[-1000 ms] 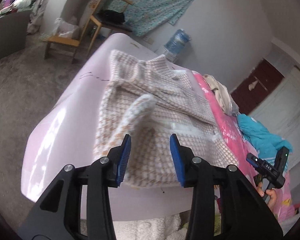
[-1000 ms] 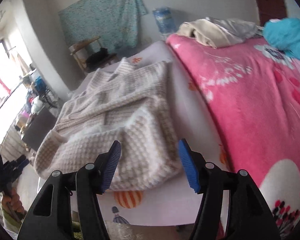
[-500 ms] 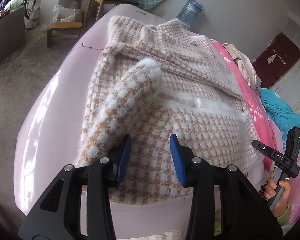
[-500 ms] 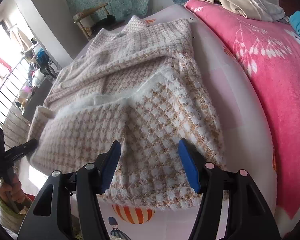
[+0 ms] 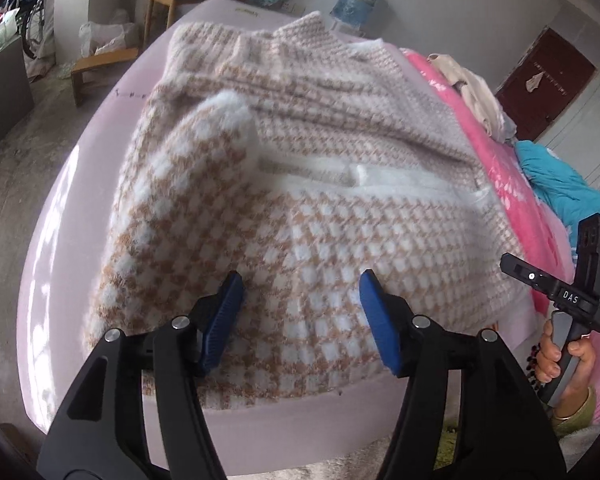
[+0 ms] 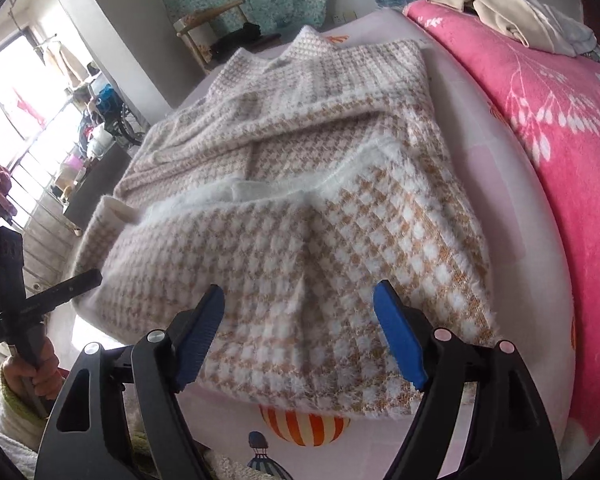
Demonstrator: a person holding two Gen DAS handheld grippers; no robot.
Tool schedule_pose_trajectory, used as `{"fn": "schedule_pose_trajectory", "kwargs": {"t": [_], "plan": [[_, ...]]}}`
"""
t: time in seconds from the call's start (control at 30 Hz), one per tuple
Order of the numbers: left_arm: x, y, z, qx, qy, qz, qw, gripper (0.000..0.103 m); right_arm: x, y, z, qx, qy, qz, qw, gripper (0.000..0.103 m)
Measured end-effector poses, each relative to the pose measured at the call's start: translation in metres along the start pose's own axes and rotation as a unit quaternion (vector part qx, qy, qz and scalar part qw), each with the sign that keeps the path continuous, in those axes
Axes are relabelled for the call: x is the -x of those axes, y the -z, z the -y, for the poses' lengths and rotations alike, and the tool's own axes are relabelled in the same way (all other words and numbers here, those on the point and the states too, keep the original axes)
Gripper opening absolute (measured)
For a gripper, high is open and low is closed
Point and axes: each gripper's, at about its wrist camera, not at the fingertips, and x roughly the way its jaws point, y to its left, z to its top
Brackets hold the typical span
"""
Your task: Fold large clothes
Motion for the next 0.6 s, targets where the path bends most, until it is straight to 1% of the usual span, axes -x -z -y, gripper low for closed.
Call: {"fn": "schedule_pose_trajectory", "kwargs": {"t": [0.07, 0.47, 0.6], "plan": [[0.0, 0.001, -0.002, 0.003, 0.003, 0.006, 1.0, 0.059, -0.002, 0.002, 0.0, 0.004, 0.0, 0.001, 1.0, 0.075], [-0.001, -0.001, 0.0, 0.004, 0.001, 0.004, 1.0, 0.06, -0.001, 0.002, 0.004, -0.004, -0.013, -0.002, 1.0, 0.075], [0.0, -0.002, -0.001, 0.012, 0.002, 0.004, 0.9999, 0.06, 0.001, 0.001, 0.01, -0.014, -0.024, -0.008, 1.0, 0.075]]}}
